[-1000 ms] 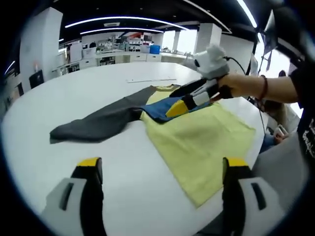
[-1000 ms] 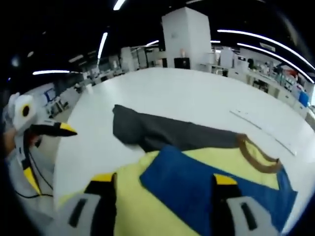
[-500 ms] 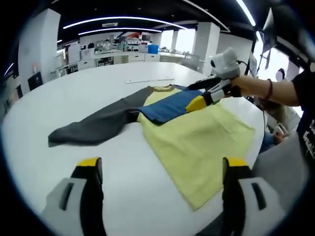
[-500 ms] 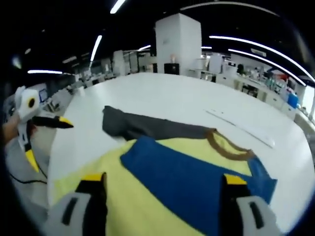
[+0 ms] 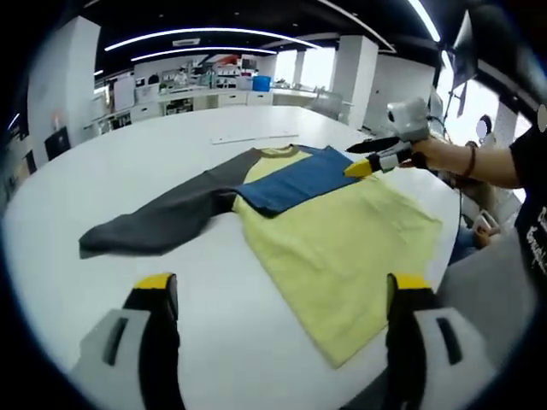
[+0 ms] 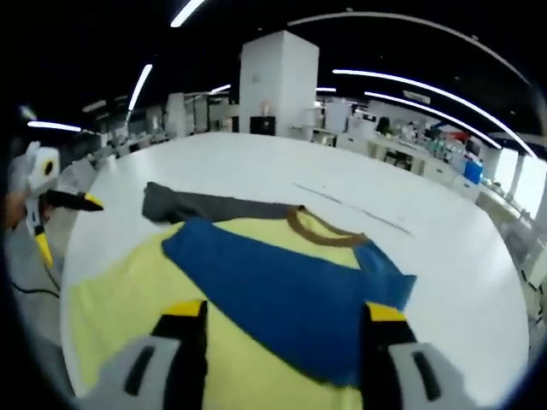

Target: Fold the garment on the visible template until the final outline fits inside the template.

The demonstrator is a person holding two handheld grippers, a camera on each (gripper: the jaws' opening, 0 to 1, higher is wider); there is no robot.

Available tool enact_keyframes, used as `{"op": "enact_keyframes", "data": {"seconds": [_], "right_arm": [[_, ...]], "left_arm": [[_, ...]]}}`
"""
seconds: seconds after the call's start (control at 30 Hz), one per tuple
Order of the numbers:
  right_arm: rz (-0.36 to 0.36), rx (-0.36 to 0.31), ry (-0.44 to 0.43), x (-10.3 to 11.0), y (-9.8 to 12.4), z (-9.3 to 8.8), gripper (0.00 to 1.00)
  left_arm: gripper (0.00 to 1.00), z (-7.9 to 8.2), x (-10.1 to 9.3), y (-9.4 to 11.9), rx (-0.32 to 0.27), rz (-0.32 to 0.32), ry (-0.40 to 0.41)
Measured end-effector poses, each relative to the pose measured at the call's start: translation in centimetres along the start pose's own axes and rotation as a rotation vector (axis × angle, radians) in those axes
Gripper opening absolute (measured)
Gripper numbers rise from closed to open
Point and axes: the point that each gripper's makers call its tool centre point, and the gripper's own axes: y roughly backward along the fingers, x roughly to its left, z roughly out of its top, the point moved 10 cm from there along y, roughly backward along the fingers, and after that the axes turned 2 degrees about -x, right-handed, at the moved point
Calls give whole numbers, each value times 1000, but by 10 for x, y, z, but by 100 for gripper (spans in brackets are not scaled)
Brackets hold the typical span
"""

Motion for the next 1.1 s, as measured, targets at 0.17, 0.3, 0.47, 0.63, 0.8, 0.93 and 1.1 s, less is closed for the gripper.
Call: {"op": "enact_keyframes", "data": {"seconds": [0.17, 0.3, 0.47, 0.63, 0.8, 0.93, 1.1], "right_arm": [[-44, 3, -6, -16, 14, -15, 57], [-74, 18, -3, -27, 21, -24, 52], [-97, 45, -2, -35, 29, -36, 43], [-119, 65, 17, -41, 33, -44, 32], [-134, 102, 44, -43, 35, -51, 17], [-142, 117, 65, -44, 34, -53, 11], [-145, 127, 144, -44, 28, -49, 6]], "left_arm": [[99, 1, -1, 0, 0, 0, -2], [99, 0, 0, 0, 4, 1, 0], [99, -1, 1, 0, 9, 1, 2], [99, -2, 1, 0, 15, 1, 0], [99, -1, 1, -1, 20, -1, -2], [99, -3, 1, -1, 29, -7, 0], [99, -5, 3, -1, 38, -4, 6]]}}
